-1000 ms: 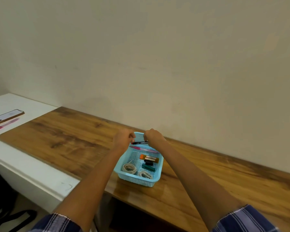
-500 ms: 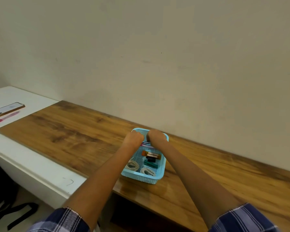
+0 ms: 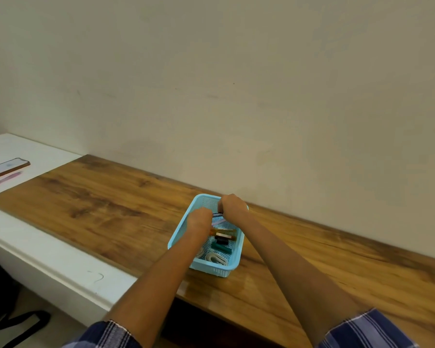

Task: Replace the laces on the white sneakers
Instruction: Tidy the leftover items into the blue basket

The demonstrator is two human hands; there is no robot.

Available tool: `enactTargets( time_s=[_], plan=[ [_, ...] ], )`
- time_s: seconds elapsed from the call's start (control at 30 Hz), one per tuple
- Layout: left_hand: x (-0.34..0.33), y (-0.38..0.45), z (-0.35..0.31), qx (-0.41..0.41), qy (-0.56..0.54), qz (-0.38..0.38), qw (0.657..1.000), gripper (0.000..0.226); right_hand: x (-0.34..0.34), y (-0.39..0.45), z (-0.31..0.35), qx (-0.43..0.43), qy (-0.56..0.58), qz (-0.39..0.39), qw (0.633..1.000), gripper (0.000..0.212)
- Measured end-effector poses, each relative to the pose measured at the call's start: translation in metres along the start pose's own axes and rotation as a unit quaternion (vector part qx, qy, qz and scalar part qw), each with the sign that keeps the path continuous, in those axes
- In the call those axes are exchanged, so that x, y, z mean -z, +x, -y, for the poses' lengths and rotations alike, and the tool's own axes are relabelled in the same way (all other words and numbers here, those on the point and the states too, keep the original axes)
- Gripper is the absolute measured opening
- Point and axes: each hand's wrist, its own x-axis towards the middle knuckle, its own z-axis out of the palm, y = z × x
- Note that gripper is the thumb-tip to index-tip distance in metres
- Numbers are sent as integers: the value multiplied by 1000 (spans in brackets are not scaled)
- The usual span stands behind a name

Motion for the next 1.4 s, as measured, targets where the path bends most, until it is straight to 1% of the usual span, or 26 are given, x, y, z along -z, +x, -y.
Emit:
enactTargets(
  time_s=[0.07,0.23,0.4,0.5,0.6,0.67,0.73,0.8,0.9,0.97,1.03,1.13,1.23,1.3,1.37,1.4],
  plan=[
    [1,-1,1,15,-4,-7,1000,25,-2,-1,-3,3,6,3,1000,29],
    [6,-2,4,34,-20,-32,999,27,-6,2,-1,19,17,-25,999,27],
    [18,-3,17,47,-16,-95,994,22,-6,6,1,57,-20,-43,997,27],
    [15,-2,23,38,-24,-75,996,24,-8,5,7,64,16,-30,997,28],
    [7,-3,26,34,-31,-42,998,26,-16,6,8,58,75,20,995,28],
    [2,-4,25,32,-27,-35,999,25,-20,6,6,51,75,49,995,30],
    [0,-4,24,30,-25,-38,998,25,-20,8,4,49,87,55,993,34],
    [-1,-3,23,29,-33,-50,998,26,-16,9,2,45,109,31,992,37],
    [-1,-3,23,31,-50,-65,996,25,-13,9,-5,17,157,-51,986,37],
    [2,-7,24,34,-70,-78,994,24,-13,7,-11,4,188,-88,978,35],
    [4,-11,25,31,-95,-107,989,17,-11,3,-14,-12,216,-111,970,33],
    [10,-21,30,63,-139,-178,972,17,-4,-8,-16,-43,241,-149,958,30],
    [11,-31,35,110,-213,-244,940,20,0,-21,-14,-67,264,-169,947,28],
    [11,-39,37,124,-251,-233,931,26,0,-31,-13,-69,279,-169,943,28],
    [9,-46,38,116,-257,-225,933,32,-1,-40,-12,-66,287,-168,941,28],
    [9,-49,37,109,-254,-233,932,34,-2,-46,-14,-63,289,-173,939,27]
  ],
)
